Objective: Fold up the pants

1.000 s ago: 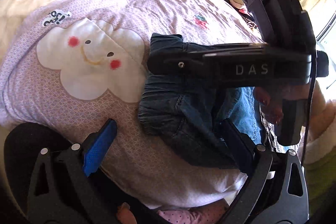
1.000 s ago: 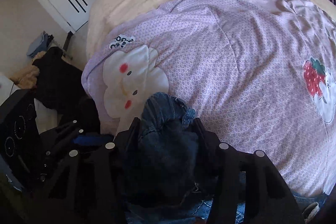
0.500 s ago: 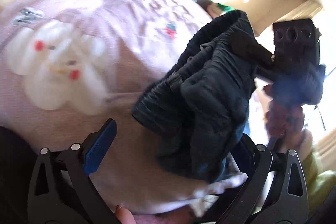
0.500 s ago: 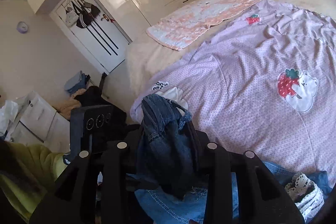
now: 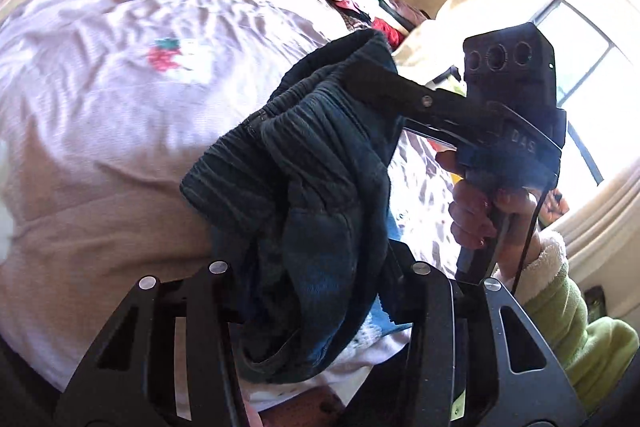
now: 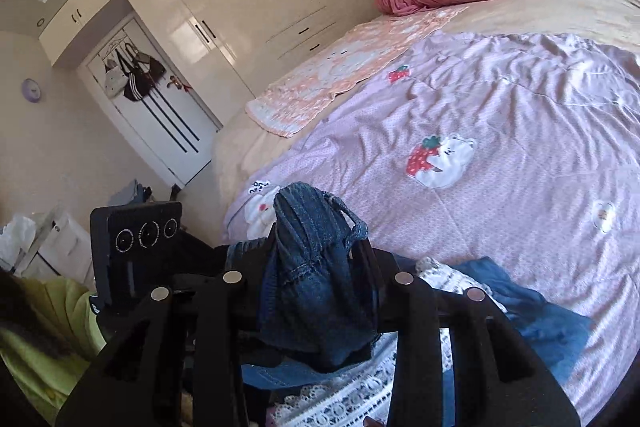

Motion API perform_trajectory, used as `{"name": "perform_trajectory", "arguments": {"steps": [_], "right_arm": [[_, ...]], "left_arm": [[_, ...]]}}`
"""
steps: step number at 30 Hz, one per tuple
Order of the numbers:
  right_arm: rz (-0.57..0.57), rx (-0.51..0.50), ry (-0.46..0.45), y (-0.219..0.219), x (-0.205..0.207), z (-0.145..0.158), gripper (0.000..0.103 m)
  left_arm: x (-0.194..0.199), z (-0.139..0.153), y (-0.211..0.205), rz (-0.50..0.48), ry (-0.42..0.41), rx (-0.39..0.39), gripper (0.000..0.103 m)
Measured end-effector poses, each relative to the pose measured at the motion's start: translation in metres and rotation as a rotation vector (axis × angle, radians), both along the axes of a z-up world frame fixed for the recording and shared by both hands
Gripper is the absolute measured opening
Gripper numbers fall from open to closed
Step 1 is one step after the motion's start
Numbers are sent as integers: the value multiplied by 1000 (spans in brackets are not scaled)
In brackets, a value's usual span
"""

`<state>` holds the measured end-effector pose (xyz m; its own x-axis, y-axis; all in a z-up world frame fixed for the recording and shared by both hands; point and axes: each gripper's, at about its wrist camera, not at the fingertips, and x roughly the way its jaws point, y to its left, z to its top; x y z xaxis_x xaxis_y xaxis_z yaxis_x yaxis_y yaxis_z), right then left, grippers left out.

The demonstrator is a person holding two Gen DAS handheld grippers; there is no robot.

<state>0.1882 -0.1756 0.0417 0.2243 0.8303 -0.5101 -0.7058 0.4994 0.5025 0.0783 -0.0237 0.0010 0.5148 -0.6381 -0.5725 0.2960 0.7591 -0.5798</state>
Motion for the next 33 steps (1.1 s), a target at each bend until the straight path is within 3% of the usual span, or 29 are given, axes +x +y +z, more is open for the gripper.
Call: {"name": "perform_trajectory", "arguments": {"steps": [7,9,13,17,21,24,26,29,33], "right_arm": [[-72,23,51,-45,-7,-24,36],[-102,37,60,-56,-10,-29,40],[-176,75,110,-81,-13,-36,59],[-223,90,144,-102,-23,-40,74],[-270,37,156,-112,-32,-45,79],[-294,-28,138,-110,-39,-47,80],[-303,-59,127,-107,-39,-48,80],[-307,-94,89,-102,-38,-44,80],[-274,-136,50,-84,-28,-32,80]], "left_arm": [[0,-13,-35,-17,19,52,37],[-1,-15,-38,-3,20,54,37],[3,-15,-48,-17,16,43,51],[-4,-11,-65,-85,-13,15,60],[-13,-19,-90,-223,5,-13,72],[-22,-25,-100,-277,18,12,72],[-26,-20,-93,-267,10,7,72],[-31,0,-69,-186,-71,33,72],[-33,8,-47,-25,-116,236,72]]}}
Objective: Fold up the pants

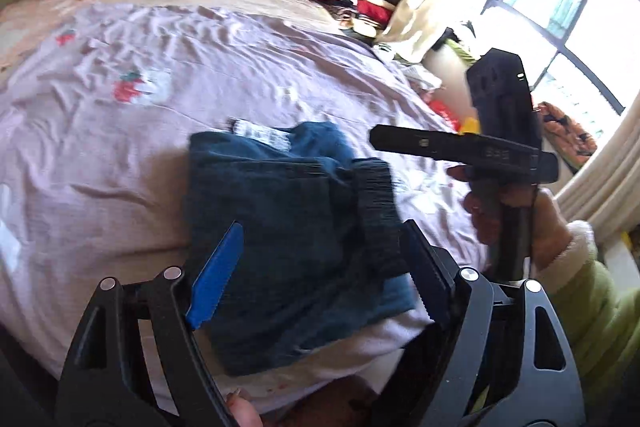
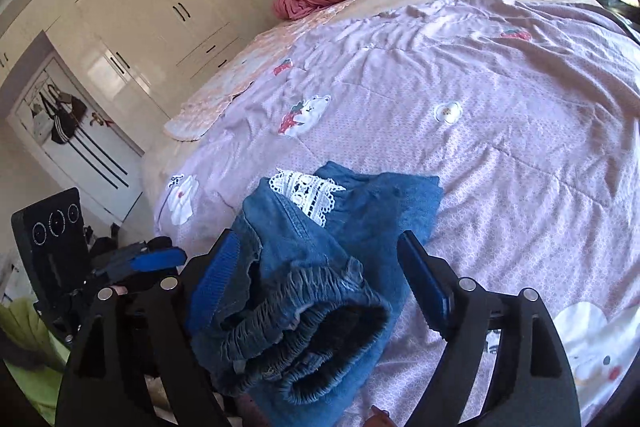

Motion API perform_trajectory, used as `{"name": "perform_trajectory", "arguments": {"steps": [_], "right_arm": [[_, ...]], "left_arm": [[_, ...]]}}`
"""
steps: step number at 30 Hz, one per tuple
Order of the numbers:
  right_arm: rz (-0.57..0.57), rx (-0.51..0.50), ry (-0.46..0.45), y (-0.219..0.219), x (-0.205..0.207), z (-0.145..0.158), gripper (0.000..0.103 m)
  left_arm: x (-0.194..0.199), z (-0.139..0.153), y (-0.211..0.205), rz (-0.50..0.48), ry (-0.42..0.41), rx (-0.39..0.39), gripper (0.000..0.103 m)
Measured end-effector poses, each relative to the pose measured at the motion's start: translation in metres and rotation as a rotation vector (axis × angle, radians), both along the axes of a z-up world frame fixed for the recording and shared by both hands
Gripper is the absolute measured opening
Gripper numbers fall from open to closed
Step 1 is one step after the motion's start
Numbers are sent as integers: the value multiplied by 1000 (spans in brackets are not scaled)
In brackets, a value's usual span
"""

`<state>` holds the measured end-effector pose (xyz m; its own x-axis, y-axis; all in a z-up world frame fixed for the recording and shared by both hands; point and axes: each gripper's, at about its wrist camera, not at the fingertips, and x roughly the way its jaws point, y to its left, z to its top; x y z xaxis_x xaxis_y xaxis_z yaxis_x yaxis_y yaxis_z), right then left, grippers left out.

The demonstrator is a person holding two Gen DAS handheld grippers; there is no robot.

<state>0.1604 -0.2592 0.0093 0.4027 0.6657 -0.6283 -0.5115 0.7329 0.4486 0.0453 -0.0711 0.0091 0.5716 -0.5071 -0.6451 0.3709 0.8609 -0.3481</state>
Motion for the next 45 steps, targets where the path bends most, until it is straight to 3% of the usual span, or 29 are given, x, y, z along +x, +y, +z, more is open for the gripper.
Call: {"name": "perform_trajectory", "arguments": {"steps": [2,3,4,6,8,13,15,16,19,25,29,32,37,41,45], "right_arm": [[53,-35,-8,16,9,4,80],[73,-68,-6,26,15,4,80],[92,-105,6,34,20,2,79],[139,-198,14,50,28,-5,70],[184,-280,39,61,34,-16,55],[267,-402,51,81,27,-39,46],[296,-414,37,88,18,-43,28],[290,-424,19,92,15,-42,13],[273,-477,-66,103,5,-33,5],[220,-510,-146,114,28,-20,1],[186,-528,-105,110,45,-35,0],[149,-444,-68,96,46,-33,0],[72,-331,-107,65,28,-1,1],[26,-307,-136,45,5,14,18],[29,-248,-156,34,-27,18,19]], "left_arm": [[3,-6,1,16,13,47,72],[4,-10,-3,4,16,59,65],[4,-12,-7,-12,20,60,47],[1,-15,-18,-76,25,64,30],[-3,-19,-33,-138,17,97,29],[-11,-39,-54,-218,28,186,26],[-11,-45,-56,-230,27,219,26],[-10,-47,-56,-228,32,216,26],[-7,-45,-52,-215,38,199,26],[0,-40,-51,-178,29,197,28],[2,-45,-52,-184,45,192,29],[3,-46,-50,-186,52,187,29],[3,-47,-50,-186,54,181,31],[2,-46,-51,-183,52,178,33],[0,-45,-51,-182,53,175,39]]}}
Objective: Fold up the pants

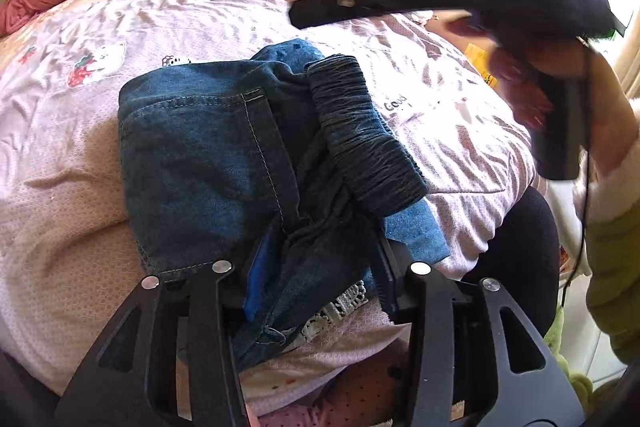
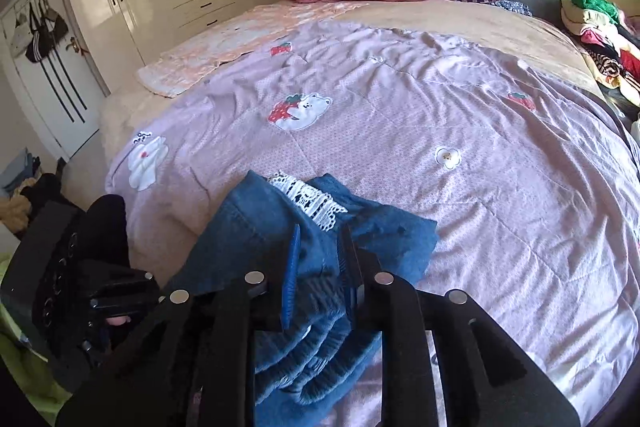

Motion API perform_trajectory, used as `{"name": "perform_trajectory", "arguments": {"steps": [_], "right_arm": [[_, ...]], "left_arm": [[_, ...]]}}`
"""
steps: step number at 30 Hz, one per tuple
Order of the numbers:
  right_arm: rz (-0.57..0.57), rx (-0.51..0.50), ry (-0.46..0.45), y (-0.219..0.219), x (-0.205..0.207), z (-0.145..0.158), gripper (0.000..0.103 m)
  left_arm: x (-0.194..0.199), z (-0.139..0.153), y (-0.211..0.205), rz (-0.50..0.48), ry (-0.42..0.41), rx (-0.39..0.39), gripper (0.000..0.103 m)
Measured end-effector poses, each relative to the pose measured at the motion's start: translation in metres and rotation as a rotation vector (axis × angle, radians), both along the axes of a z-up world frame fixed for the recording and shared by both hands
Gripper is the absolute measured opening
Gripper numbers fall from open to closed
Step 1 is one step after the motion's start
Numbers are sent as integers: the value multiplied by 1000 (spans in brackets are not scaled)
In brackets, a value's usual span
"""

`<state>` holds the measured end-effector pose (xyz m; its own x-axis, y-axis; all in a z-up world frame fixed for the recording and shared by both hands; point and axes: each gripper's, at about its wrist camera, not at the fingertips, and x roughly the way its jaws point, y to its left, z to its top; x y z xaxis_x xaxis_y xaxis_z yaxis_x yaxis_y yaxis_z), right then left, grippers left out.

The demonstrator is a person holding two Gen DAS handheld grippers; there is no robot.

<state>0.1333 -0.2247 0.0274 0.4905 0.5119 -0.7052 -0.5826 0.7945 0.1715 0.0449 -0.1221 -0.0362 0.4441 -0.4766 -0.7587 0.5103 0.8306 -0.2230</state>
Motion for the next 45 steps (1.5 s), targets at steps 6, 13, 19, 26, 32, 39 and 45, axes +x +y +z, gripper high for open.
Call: {"name": "perform_trajectory", "arguments": {"steps": [6,13,19,26,32,39,45], "right_arm": [[-35,-66,26,-2,-19,-26,19],[-101,-45,81,-11,-17,-52,19],[-135,-39,82,-11,-23,-49,25],[-171,3,75,-17,-31,-39,39],[-186,27,34,-18,-43,-23,47],[-219,68,-8,-23,-57,-7,56],[-242,98,-37,-29,-66,3,61]], "left_arm": [[-4,3,-1,2,-2,6,43],[-9,10,2,23,-14,17,48],[-14,18,6,42,-34,17,50],[-20,28,10,48,-58,19,52],[-22,35,13,59,-74,17,55],[-25,45,18,77,-97,17,61],[-27,51,23,94,-116,19,67]]}}
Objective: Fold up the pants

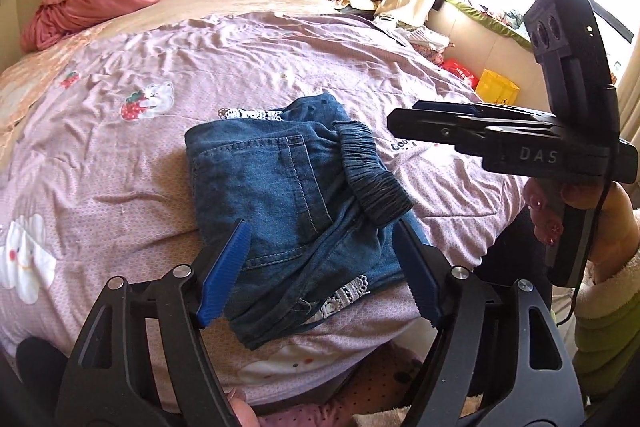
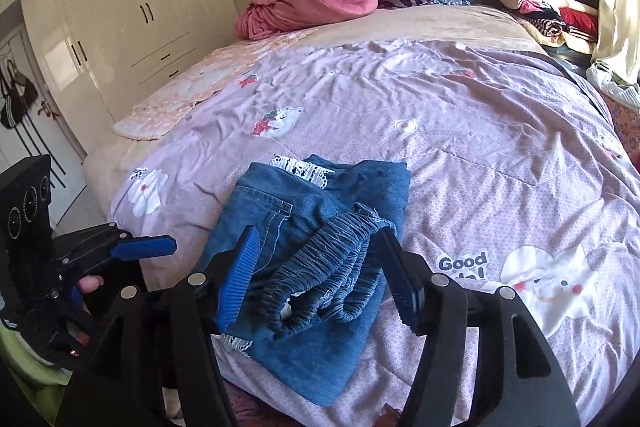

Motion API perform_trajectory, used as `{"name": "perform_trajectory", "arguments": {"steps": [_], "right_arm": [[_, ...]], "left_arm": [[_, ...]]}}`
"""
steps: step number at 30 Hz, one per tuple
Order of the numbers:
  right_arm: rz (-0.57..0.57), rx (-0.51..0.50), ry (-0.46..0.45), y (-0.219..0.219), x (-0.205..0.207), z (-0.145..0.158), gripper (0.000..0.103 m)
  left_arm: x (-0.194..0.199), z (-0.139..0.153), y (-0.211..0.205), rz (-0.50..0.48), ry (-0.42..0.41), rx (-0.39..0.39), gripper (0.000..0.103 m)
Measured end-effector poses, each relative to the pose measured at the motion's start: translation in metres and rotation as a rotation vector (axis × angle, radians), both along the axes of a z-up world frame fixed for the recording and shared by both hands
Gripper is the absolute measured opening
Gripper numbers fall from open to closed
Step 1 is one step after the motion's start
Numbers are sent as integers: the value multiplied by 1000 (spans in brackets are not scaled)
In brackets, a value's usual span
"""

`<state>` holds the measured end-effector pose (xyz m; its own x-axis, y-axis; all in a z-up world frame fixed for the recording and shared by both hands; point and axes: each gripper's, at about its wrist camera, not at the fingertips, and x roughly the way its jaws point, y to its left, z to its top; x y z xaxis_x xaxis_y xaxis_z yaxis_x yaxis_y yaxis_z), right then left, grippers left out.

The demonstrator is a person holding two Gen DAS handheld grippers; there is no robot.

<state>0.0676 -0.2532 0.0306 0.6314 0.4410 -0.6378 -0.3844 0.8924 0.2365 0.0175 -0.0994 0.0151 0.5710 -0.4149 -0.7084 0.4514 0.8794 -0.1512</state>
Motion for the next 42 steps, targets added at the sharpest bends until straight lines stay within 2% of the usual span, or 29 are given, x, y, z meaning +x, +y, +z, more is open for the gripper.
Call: {"name": "perform_trajectory", "arguments": {"steps": [19,25,30,42], "right_arm": [[-92,9,-16,-25,-18,-4,75],[-116,-4,-28,-30,-22,-3,82],[-136,-10,-28,-35,-24,-4,89],[-82,-38,20,-23,-29,-22,91]], "left_arm": [[8,1,7,55,-10,35,87],[10,-1,9,66,-6,39,92],[15,-2,17,91,2,37,93],[22,-16,47,169,47,46,93]]}}
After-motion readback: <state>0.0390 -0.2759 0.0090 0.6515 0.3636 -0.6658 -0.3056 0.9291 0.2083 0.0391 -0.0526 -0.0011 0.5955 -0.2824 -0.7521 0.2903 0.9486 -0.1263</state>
